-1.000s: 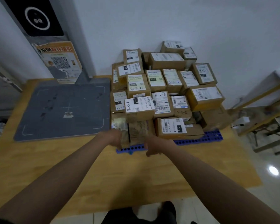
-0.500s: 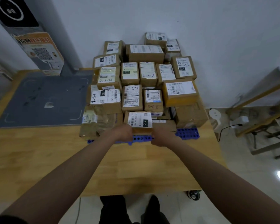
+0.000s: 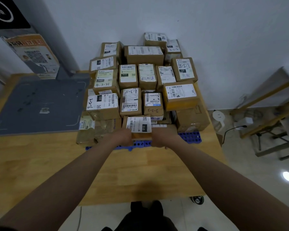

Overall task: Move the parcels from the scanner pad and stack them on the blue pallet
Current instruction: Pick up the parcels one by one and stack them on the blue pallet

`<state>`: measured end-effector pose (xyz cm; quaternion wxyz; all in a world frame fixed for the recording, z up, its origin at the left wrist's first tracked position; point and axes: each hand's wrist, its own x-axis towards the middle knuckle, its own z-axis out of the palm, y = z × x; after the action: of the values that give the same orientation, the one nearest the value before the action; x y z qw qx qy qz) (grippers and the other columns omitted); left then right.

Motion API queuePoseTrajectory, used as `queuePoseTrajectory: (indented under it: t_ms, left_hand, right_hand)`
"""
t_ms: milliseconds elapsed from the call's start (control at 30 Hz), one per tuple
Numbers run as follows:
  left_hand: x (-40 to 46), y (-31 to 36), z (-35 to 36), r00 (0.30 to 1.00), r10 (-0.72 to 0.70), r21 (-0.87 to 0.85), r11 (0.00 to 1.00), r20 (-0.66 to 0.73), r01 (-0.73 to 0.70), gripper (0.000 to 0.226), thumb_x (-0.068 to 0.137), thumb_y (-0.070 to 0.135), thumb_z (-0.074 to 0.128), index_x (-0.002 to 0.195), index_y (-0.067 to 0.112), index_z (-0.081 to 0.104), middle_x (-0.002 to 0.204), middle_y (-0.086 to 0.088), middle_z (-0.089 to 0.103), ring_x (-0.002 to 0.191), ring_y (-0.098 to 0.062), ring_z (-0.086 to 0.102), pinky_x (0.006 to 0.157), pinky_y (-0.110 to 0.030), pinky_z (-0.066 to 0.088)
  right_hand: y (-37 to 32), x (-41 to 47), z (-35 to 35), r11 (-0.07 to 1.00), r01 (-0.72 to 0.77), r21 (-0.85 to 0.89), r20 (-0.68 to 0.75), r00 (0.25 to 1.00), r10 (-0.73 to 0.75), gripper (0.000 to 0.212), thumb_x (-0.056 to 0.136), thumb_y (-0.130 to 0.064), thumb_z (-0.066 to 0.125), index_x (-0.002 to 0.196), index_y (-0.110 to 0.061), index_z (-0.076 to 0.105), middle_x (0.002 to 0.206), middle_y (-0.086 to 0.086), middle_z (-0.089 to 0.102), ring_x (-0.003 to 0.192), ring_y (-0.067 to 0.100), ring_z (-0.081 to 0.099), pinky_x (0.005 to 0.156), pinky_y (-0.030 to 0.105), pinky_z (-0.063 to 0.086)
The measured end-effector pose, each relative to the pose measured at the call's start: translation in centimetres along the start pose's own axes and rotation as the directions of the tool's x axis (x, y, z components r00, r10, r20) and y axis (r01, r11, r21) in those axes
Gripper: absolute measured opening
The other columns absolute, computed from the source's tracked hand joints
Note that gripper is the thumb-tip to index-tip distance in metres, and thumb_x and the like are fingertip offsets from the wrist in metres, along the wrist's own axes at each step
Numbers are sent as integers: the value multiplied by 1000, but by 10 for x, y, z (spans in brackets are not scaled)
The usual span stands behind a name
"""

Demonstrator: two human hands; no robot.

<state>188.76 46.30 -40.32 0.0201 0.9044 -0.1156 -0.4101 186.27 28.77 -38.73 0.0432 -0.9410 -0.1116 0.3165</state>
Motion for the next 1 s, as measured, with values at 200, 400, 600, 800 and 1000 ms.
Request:
queuePoseTrajectory:
  t_ms: [200,400,600,800,1000]
  left_hand:
    - [1,16,-12,989,37,94,994,140,-50,31,93,40,58,75,15,56,69,-1,46,53,-15,38,52,-27,33]
    - [8,74,-19,957,168,21,984,234,-178,32,92,46,58,90,14,63,84,-2,59,72,-19,57,71,-34,52]
    - [29,144,-35,954,237,54,967,185,-250,34,92,45,58,98,12,65,96,-4,63,84,-23,61,76,-37,52]
    - [74,185,-59,988,148,71,986,47,-151,29,90,40,54,91,13,63,91,-3,64,78,-22,60,69,-35,51]
    - [106,197,-74,999,22,105,994,-36,-19,27,91,31,56,70,14,54,69,-1,53,56,-19,45,53,-33,39]
  right_hand:
    - [21,-9,2,989,-91,118,58,995,85,36,93,-23,61,128,-15,53,127,7,54,103,27,58,79,35,55]
    - [70,-18,11,948,-261,180,132,962,240,30,93,-25,60,119,-10,57,112,8,59,87,24,59,74,36,55]
    - [140,-24,10,915,-351,201,17,935,355,9,90,-21,55,86,-13,55,79,3,52,65,19,53,55,33,47]
    - [232,-16,-6,878,-369,305,-173,885,432,21,90,-27,56,77,-17,42,84,5,50,67,21,49,61,33,39]
    - [279,19,0,827,-315,465,-15,932,363,47,95,-28,58,130,-2,39,123,20,55,107,36,59,73,39,45]
